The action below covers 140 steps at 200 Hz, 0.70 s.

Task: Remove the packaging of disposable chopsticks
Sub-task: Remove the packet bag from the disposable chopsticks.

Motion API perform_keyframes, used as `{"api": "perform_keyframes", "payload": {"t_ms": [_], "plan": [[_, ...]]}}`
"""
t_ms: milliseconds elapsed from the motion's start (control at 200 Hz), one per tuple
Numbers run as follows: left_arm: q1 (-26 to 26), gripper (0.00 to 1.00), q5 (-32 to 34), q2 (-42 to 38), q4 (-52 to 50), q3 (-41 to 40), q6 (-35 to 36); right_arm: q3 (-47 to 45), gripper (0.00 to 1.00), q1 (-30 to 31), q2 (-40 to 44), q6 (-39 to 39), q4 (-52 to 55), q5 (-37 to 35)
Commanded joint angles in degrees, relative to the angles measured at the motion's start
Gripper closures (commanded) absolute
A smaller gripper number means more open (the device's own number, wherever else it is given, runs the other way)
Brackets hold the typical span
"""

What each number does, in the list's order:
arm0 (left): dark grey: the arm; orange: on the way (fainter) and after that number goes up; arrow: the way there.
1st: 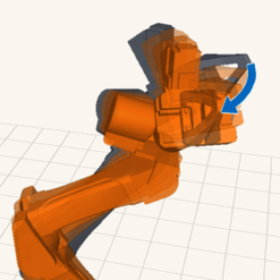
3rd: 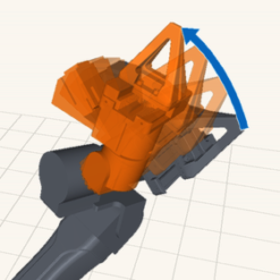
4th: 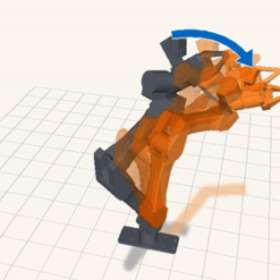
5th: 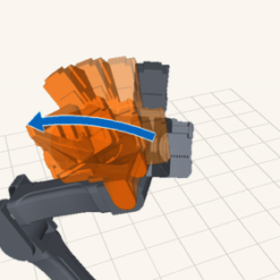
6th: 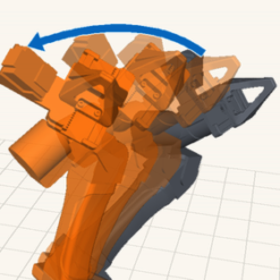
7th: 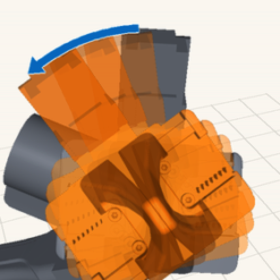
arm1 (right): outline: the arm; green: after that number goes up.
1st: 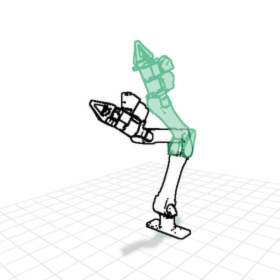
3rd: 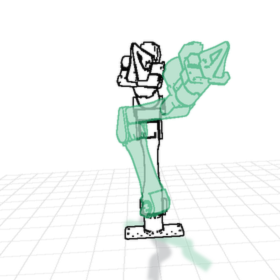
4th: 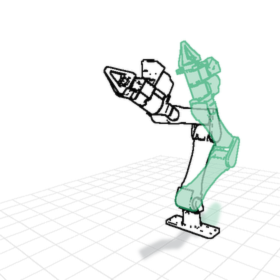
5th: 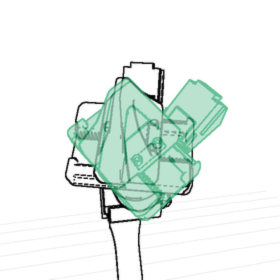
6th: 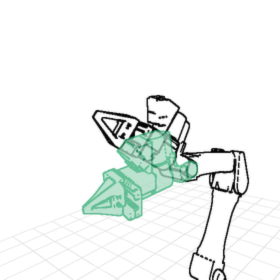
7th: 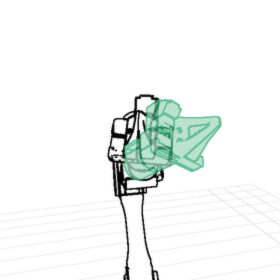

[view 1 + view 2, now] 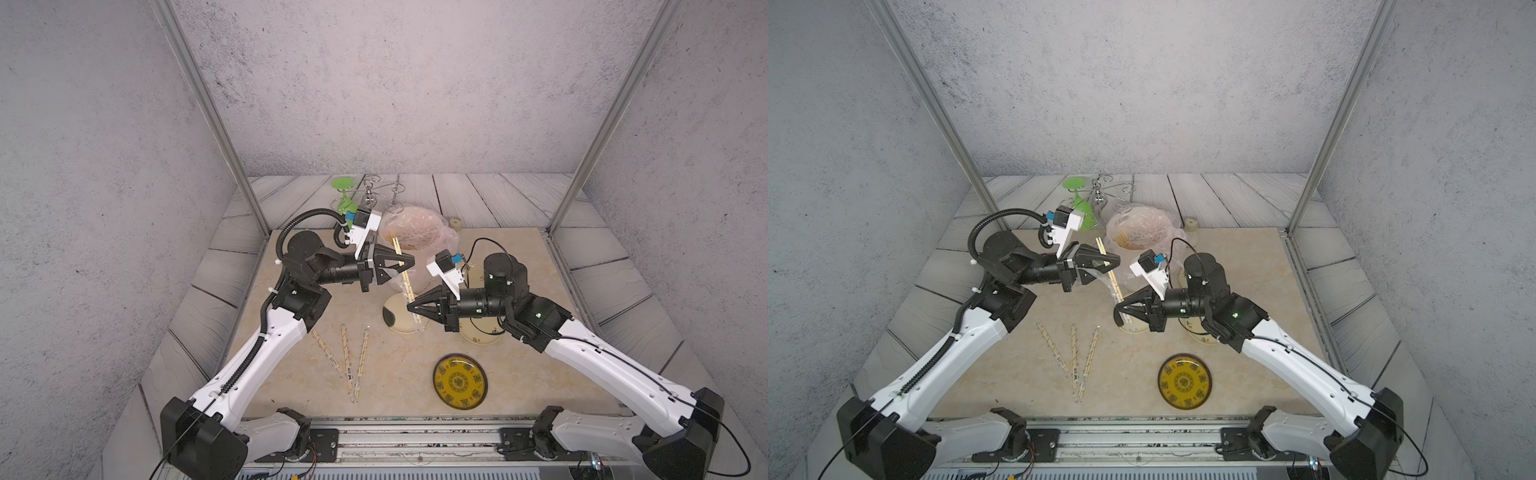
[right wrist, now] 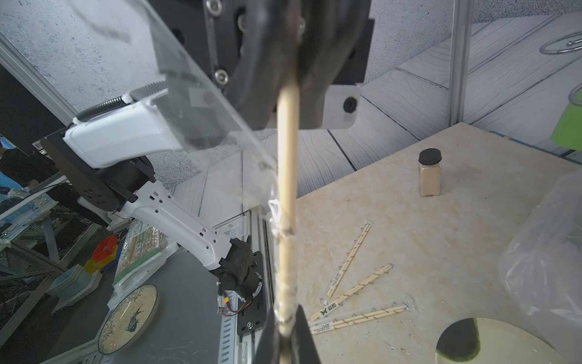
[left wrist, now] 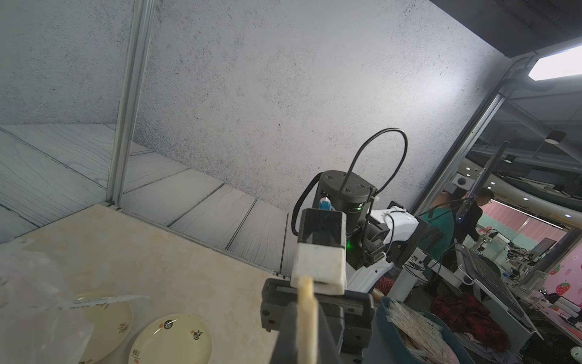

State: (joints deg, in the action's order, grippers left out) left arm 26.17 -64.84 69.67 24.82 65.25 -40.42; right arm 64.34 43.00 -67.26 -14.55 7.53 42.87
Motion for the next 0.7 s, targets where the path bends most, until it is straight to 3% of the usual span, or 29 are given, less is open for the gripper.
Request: {"api": "perform_keyframes", "payload": {"t_ms": [0,110,145,325,460,696], "plan": [[0.3,1.0,3.5,-1.9,-0.1,0.8,0.1,2.0,0.93,-0.6,2.2,2.1,2.0,-1.8],[0.2,1.0,7.2,-1.3,-2.8,1.2,0.1,3.2,0.37,-0.6,3.0,8.4,7.3,-7.3],[0.2,1.0,7.6,-0.8,-3.3,1.4,0.0,3.8,0.32,-0.5,3.5,11.1,9.3,-9.7],[0.2,1.0,7.4,0.4,-7.4,3.0,1.8,6.8,0.32,-0.3,5.3,21.9,8.8,-18.2],[0.2,1.0,7.6,0.1,-11.1,3.8,4.7,11.0,0.39,0.0,2.4,28.3,6.4,-15.1],[0.2,1.0,7.7,0.7,-11.1,3.8,4.5,19.3,0.54,0.6,-3.9,32.4,7.6,-10.2]]}}
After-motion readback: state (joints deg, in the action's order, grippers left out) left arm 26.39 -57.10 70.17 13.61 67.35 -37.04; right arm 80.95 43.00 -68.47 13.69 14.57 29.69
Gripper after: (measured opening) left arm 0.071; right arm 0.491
